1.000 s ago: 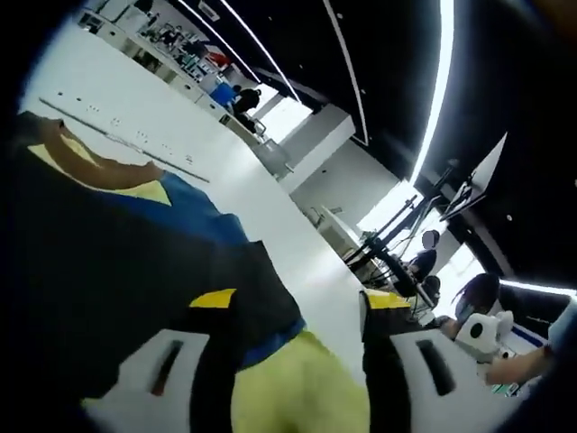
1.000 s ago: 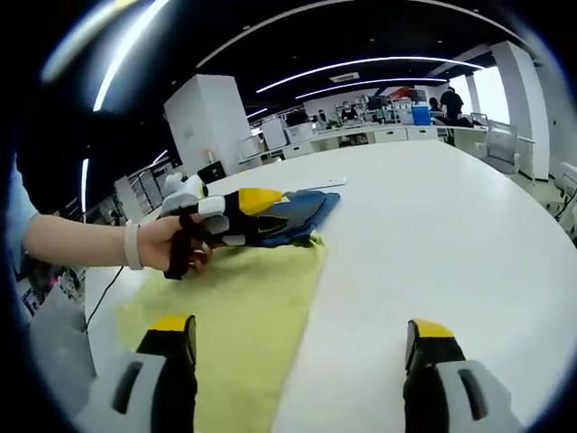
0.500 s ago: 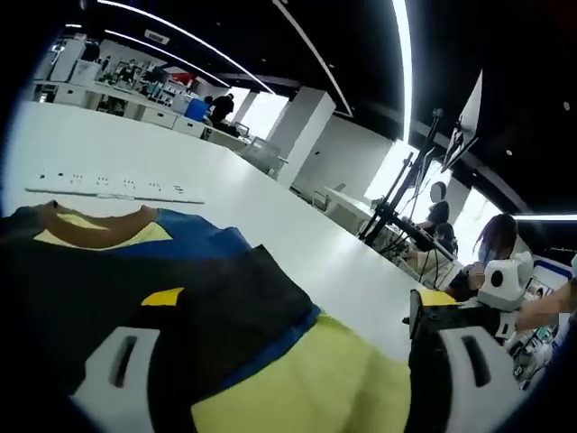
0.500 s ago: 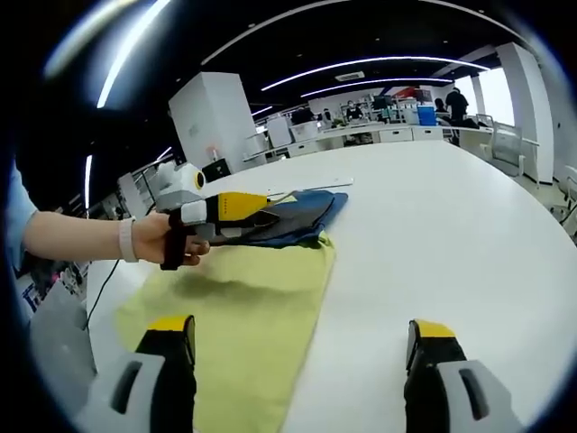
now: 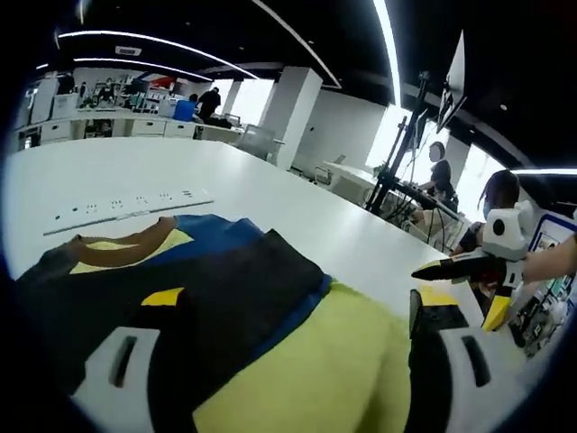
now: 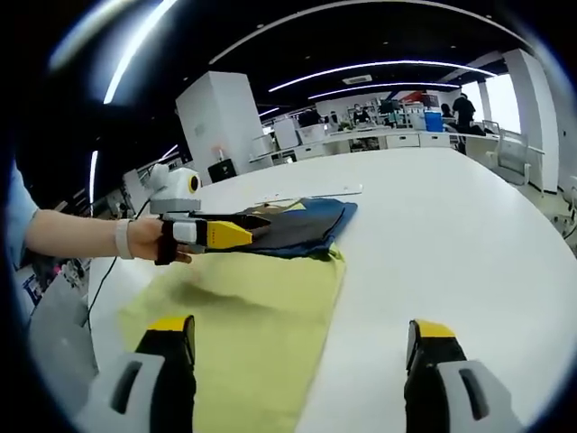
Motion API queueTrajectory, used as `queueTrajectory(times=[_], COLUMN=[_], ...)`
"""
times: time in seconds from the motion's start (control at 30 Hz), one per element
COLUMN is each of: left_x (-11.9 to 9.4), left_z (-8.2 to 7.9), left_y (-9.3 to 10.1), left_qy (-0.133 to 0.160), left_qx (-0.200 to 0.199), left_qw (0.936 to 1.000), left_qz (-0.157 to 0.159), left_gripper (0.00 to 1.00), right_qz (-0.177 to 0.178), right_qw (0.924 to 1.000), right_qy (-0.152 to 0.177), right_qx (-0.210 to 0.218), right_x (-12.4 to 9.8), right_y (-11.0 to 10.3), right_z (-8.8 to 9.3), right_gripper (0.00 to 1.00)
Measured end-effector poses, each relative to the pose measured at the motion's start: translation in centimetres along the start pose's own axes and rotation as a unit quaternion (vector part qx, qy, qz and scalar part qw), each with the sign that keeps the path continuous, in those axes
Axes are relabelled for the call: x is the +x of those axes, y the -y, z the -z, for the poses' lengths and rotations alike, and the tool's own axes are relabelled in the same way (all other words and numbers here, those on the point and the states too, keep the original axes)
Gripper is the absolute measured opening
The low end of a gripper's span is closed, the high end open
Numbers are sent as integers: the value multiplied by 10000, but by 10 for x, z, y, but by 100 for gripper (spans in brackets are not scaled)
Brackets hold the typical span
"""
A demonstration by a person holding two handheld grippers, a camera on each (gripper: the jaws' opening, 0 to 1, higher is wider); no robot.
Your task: Fold the garment on the visible template until the final outline fits inside the template.
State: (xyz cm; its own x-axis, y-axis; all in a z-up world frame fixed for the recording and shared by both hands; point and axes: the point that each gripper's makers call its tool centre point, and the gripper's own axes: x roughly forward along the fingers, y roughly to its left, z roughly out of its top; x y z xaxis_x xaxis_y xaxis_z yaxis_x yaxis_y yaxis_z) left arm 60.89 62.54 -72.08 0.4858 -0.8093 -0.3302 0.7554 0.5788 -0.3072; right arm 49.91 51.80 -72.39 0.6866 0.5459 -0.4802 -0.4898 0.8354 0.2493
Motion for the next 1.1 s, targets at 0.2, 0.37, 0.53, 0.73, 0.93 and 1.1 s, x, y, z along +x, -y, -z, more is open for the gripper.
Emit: queueTrajectory(times=[0.2,0.37,0.53,0.73,0.93,1.1], left_x=[-31,-62,-94,-128,-155,-179], left_z=[10,20,31,43,57,67], left_y=[-3,-6,-13,-14,-6,-1], left_qy=[-175,-231,-363,-502,-739,-820], left_qx=[212,234,283,377,629,680], left_qw=[9996,9990,9976,9958,9936,9927], left_qz=[-114,-313,-509,-672,-572,-558], left_gripper=[99,99,99,99,99,99], right_qz=[-4,1,-55,-116,-115,-128], right_qw=[10000,10000,9999,9996,9995,9994], right_qy=[11,0,-25,-14,-13,-42], right_qx=[-52,-92,-161,-247,-297,-320], right_x=[-3,-6,-6,-6,-10,-16], right_y=[-2,-4,-11,-18,-19,-22], right_z=[-2,-2,-4,-7,-9,-4], right_gripper=[99,99,99,99,99,99])
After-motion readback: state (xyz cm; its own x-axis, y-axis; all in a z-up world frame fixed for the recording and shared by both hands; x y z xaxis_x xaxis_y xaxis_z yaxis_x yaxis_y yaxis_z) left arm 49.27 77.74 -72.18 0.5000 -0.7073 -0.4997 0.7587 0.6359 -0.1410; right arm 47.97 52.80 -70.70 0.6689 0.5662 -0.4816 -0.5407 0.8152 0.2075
